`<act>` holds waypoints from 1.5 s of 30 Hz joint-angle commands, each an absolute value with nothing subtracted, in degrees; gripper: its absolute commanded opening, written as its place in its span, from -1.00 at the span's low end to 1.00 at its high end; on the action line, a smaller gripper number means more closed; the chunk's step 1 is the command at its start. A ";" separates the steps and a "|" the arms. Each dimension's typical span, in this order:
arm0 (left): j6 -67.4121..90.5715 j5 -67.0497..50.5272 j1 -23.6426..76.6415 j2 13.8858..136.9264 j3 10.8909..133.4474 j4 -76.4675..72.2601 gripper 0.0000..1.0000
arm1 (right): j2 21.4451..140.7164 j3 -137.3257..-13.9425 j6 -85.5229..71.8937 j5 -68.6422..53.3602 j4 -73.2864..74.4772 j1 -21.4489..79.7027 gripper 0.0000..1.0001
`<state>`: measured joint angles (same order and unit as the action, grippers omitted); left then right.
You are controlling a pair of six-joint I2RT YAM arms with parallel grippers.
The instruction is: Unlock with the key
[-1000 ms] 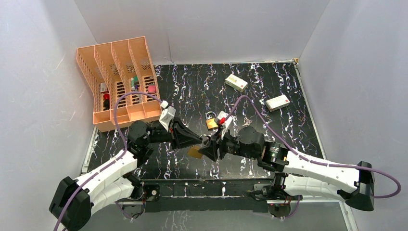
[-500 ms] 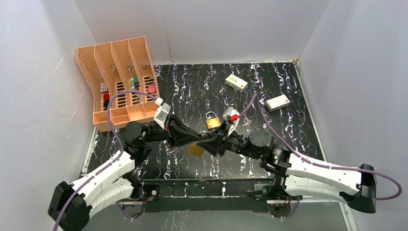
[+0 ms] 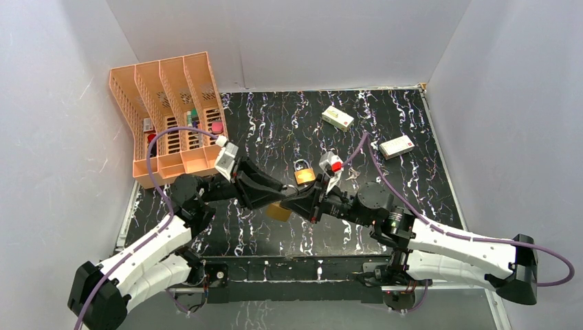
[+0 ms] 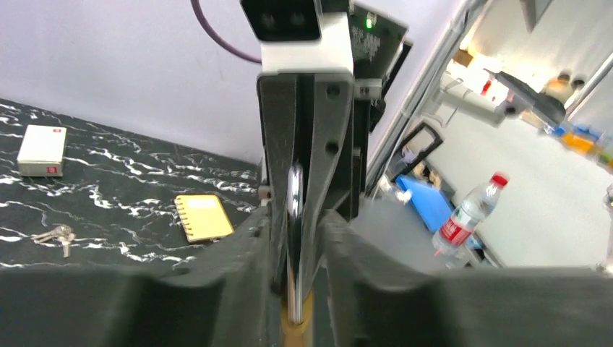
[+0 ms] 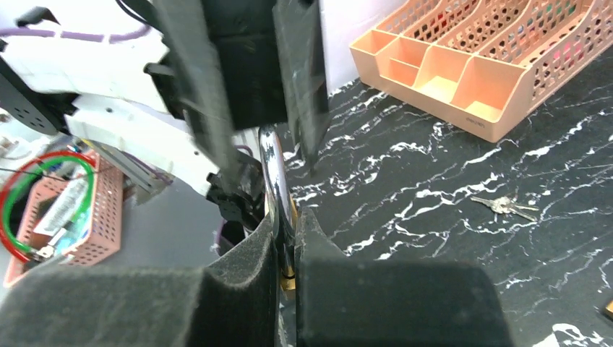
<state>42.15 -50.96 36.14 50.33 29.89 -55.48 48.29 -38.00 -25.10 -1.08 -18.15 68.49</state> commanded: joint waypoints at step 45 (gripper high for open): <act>51.23 21.87 36.30 29.53 40.05 31.14 0.97 | 91.47 -43.89 -32.53 57.69 -26.84 72.90 -1.00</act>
<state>49.41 17.87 36.14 31.57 40.69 27.53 89.91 -38.59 -30.09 51.94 -19.46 72.34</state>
